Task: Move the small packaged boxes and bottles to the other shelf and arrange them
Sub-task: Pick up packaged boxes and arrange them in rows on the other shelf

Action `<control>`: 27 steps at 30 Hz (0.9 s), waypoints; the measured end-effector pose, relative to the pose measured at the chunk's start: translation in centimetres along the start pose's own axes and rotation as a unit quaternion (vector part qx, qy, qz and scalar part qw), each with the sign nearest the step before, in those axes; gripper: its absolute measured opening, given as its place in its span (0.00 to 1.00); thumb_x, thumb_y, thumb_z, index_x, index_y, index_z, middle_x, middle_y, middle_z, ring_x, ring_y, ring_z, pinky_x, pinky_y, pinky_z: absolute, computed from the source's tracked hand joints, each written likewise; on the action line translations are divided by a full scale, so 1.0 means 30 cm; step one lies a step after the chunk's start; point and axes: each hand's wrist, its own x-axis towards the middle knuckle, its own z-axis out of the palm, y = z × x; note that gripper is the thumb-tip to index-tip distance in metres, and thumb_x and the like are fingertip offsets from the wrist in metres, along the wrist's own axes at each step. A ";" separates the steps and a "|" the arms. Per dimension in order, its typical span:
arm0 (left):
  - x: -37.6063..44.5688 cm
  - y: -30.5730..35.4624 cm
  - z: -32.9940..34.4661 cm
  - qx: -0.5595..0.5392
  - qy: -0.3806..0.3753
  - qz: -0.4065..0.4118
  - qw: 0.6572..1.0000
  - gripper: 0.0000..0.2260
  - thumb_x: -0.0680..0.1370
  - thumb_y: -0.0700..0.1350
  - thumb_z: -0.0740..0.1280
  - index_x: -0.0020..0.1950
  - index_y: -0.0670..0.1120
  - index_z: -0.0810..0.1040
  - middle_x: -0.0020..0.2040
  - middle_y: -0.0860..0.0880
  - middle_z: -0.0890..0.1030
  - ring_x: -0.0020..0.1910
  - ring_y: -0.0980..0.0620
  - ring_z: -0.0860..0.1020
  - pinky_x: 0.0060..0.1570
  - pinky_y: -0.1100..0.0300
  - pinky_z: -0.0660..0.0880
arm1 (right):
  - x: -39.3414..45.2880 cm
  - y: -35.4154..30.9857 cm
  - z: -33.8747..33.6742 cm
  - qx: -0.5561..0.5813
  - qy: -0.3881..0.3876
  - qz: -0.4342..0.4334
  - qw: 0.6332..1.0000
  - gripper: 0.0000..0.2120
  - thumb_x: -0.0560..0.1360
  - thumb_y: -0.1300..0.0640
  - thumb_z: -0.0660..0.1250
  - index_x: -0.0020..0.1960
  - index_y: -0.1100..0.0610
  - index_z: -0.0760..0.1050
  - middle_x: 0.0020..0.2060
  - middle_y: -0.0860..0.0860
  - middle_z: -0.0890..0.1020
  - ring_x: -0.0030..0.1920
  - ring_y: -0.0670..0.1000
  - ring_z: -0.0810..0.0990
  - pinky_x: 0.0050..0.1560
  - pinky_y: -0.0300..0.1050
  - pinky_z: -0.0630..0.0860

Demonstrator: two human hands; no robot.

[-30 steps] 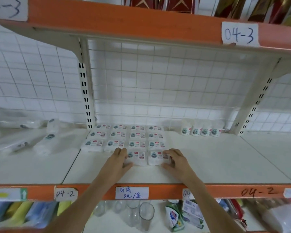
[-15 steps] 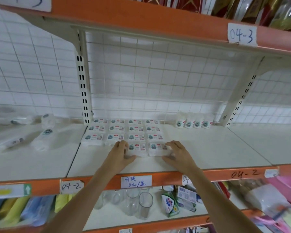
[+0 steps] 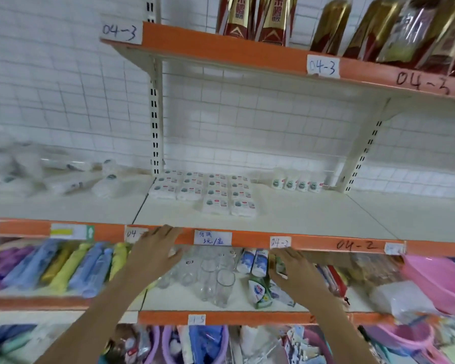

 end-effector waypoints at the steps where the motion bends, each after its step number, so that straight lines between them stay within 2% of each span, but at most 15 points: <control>1: -0.053 0.008 -0.012 0.020 -0.011 -0.011 1.000 0.18 0.68 0.54 0.57 0.50 0.46 0.77 0.39 0.48 0.81 0.34 0.48 0.81 0.29 0.58 0.77 | -0.034 -0.010 0.008 0.014 -0.001 -0.009 1.000 0.23 0.76 0.47 0.61 0.69 0.50 0.65 0.66 0.48 0.71 0.65 0.51 0.70 0.59 0.46 0.72; 5: -0.298 0.013 -0.074 0.052 -0.044 -0.062 0.996 0.17 0.67 0.55 0.57 0.42 0.48 0.80 0.37 0.50 0.80 0.30 0.50 0.80 0.28 0.64 0.74 | -0.132 -0.102 0.043 0.033 -0.021 -0.060 0.997 0.20 0.76 0.49 0.62 0.67 0.51 0.67 0.62 0.49 0.73 0.62 0.51 0.72 0.56 0.43 0.71; 8: -0.489 -0.028 -0.143 0.049 -0.059 -0.122 0.990 0.16 0.66 0.56 0.57 0.42 0.50 0.79 0.36 0.52 0.79 0.30 0.52 0.79 0.26 0.64 0.75 | -0.159 -0.229 0.073 0.059 -0.043 -0.108 0.991 0.19 0.76 0.49 0.62 0.66 0.50 0.67 0.63 0.48 0.72 0.63 0.50 0.72 0.58 0.43 0.69; 13: -0.763 -0.165 -0.289 0.071 -0.059 -0.232 0.968 0.17 0.69 0.56 0.60 0.50 0.49 0.80 0.43 0.51 0.81 0.40 0.50 0.81 0.34 0.60 0.77 | -0.159 -0.512 0.124 0.111 -0.086 -0.198 0.970 0.19 0.78 0.47 0.60 0.68 0.46 0.64 0.65 0.44 0.69 0.64 0.46 0.68 0.59 0.39 0.66; 15: -0.845 -0.222 -0.353 0.065 -0.041 -0.279 0.957 0.16 0.71 0.53 0.65 0.55 0.47 0.79 0.51 0.50 0.80 0.48 0.48 0.80 0.41 0.57 0.76 | -0.144 -0.636 0.139 0.126 -0.096 -0.229 0.960 0.19 0.78 0.47 0.60 0.68 0.46 0.64 0.65 0.44 0.68 0.65 0.45 0.67 0.61 0.39 0.66; 17: -0.914 -0.287 -0.412 0.066 -0.031 -0.314 0.947 0.19 0.73 0.55 0.63 0.59 0.48 0.77 0.56 0.51 0.78 0.52 0.49 0.78 0.44 0.58 0.74 | -0.124 -0.767 0.152 0.138 -0.103 -0.254 0.952 0.20 0.78 0.47 0.59 0.68 0.46 0.64 0.65 0.44 0.68 0.65 0.45 0.67 0.61 0.39 0.66; 20: -0.999 -0.419 -0.473 0.068 -0.005 -0.348 0.935 0.17 0.76 0.53 0.63 0.63 0.51 0.74 0.59 0.53 0.75 0.54 0.53 0.76 0.43 0.64 0.68 | -0.082 -0.964 0.174 0.146 -0.100 -0.290 0.940 0.20 0.78 0.47 0.59 0.69 0.46 0.64 0.65 0.42 0.68 0.65 0.44 0.67 0.59 0.38 0.67; 22: -1.042 -0.525 -0.513 0.068 0.008 -0.360 0.931 0.16 0.77 0.52 0.63 0.64 0.51 0.73 0.60 0.53 0.75 0.56 0.54 0.75 0.43 0.65 0.67 | -0.044 -1.096 0.195 0.159 -0.093 -0.304 0.935 0.20 0.77 0.47 0.60 0.68 0.47 0.65 0.63 0.42 0.69 0.64 0.44 0.68 0.56 0.36 0.66; 24: -1.075 -0.638 -0.559 0.058 0.017 -0.367 0.928 0.16 0.77 0.51 0.63 0.64 0.50 0.73 0.59 0.52 0.75 0.56 0.53 0.75 0.43 0.65 0.67 | 0.000 -1.226 0.225 0.170 -0.085 -0.313 0.930 0.20 0.77 0.47 0.61 0.67 0.48 0.66 0.62 0.42 0.70 0.64 0.45 0.70 0.53 0.35 0.66; 27: -1.109 -0.821 -0.636 0.042 0.019 -0.369 0.928 0.17 0.77 0.51 0.63 0.65 0.50 0.72 0.61 0.52 0.74 0.54 0.54 0.76 0.44 0.63 0.71 | 0.074 -1.420 0.255 0.178 -0.073 -0.309 0.931 0.21 0.76 0.47 0.62 0.67 0.49 0.67 0.63 0.45 0.72 0.63 0.46 0.71 0.55 0.38 0.68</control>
